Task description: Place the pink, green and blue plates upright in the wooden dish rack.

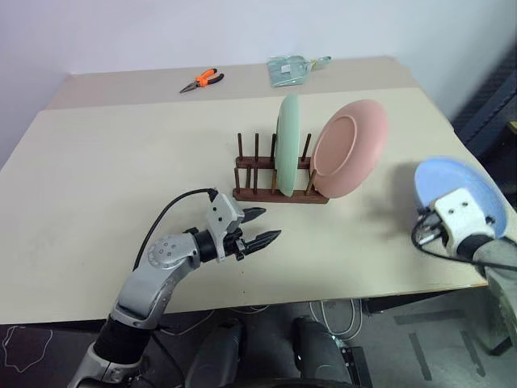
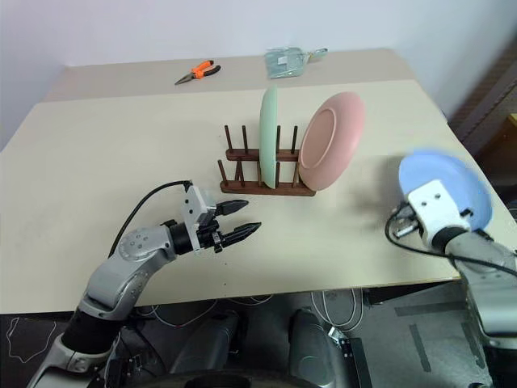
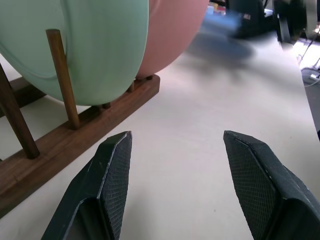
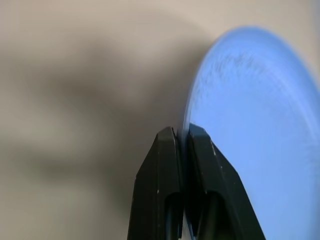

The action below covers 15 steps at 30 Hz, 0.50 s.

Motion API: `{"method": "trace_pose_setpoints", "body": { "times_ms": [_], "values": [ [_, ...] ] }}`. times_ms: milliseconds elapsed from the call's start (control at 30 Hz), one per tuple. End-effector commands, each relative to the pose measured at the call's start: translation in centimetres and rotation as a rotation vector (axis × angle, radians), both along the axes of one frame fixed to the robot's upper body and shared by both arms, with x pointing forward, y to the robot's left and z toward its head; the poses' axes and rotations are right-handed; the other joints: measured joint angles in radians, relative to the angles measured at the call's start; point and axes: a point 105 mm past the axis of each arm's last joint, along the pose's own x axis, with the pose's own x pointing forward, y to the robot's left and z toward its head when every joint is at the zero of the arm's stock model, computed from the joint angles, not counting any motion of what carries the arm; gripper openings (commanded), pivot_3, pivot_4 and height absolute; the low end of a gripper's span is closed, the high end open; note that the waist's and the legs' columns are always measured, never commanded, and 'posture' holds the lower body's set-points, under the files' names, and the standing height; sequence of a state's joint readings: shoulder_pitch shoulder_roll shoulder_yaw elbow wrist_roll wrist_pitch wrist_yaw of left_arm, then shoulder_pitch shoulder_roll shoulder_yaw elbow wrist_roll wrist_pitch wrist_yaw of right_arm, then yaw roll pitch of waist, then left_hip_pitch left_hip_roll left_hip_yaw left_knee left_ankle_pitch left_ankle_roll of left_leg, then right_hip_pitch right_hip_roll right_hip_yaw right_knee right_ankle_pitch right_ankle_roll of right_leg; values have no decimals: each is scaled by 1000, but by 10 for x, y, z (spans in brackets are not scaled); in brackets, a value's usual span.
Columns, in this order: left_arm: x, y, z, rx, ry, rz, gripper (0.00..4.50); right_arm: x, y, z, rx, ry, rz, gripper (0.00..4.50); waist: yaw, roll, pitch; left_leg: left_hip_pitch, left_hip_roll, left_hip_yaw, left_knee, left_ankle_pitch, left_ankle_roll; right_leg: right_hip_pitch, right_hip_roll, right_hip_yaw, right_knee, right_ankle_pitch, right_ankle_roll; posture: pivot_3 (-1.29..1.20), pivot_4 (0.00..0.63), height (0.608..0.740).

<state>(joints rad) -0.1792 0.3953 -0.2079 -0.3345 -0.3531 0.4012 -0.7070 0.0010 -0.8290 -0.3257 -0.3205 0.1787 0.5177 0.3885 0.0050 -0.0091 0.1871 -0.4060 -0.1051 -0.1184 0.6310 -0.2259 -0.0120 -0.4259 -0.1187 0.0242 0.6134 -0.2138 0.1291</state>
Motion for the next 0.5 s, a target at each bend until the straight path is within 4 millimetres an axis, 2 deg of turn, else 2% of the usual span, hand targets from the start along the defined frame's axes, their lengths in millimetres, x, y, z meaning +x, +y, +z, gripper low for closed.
{"method": "trace_pose_setpoints", "body": {
  "times_ms": [33, 100, 133, 167, 233, 333, 400, 500],
  "values": [
    [11, 19, 9, 0, -68, 96, 2991, 3, 22, 111, 81, -438, 79, 70, -3, 1, 0, 0, 0, 0, 0, 0, 0, 0, 0, 0, 0, 0, 0, 0, 150, 732],
    [16, 26, 8, 8, -85, 139, 2991, -2, 40, 149, 208, -582, 166, 70, -2, 1, 1, 0, 0, 0, 0, 0, 0, -1, 0, 0, 0, 0, 0, 0, 150, 732],
    [21, 35, 9, 16, -101, 182, 2991, -9, 60, 176, 389, -667, 296, 70, 0, 1, 1, 0, 0, 0, -1, 0, 0, -1, 0, 0, 0, 0, 0, 0, 150, 732],
    [25, 45, 9, 24, -117, 222, 2991, -19, 81, 195, 557, -703, 446, 70, -1, 0, 1, 0, 1, -1, -1, 0, 0, -1, 1, -1, 0, 0, 0, 0, 150, 732],
    [32, 64, 10, 35, -137, 300, 2991, -38, 117, 217, 782, -699, 711, 70, 1, 0, 1, -1, 2, -2, -2, 0, 0, -1, 1, -1, 0, 1, 1, 0, 150, 732],
    [36, 91, 6, 62, -150, 392, 2991, -49, 155, 220, 1033, -585, 932, 70, 5, -2, 1, -1, 2, -6, -3, 0, 0, -1, 1, -3, 0, 1, 1, 0, 150, 732],
    [35, 109, 3, 83, -151, 439, 2991, -54, 182, 215, 1230, -453, 1072, 70, 6, -2, 1, -2, 0, -6, -2, 0, 0, -1, 0, -3, -1, 0, -1, 0, 150, 732],
    [32, 125, 0, 97, -147, 480, 2991, -55, 213, 205, 1433, -262, 1175, 70, -1, 0, 1, -2, -1, -5, -2, 0, 0, -3, -1, -2, 0, 0, -1, 0, 150, 732]
  ]
}}
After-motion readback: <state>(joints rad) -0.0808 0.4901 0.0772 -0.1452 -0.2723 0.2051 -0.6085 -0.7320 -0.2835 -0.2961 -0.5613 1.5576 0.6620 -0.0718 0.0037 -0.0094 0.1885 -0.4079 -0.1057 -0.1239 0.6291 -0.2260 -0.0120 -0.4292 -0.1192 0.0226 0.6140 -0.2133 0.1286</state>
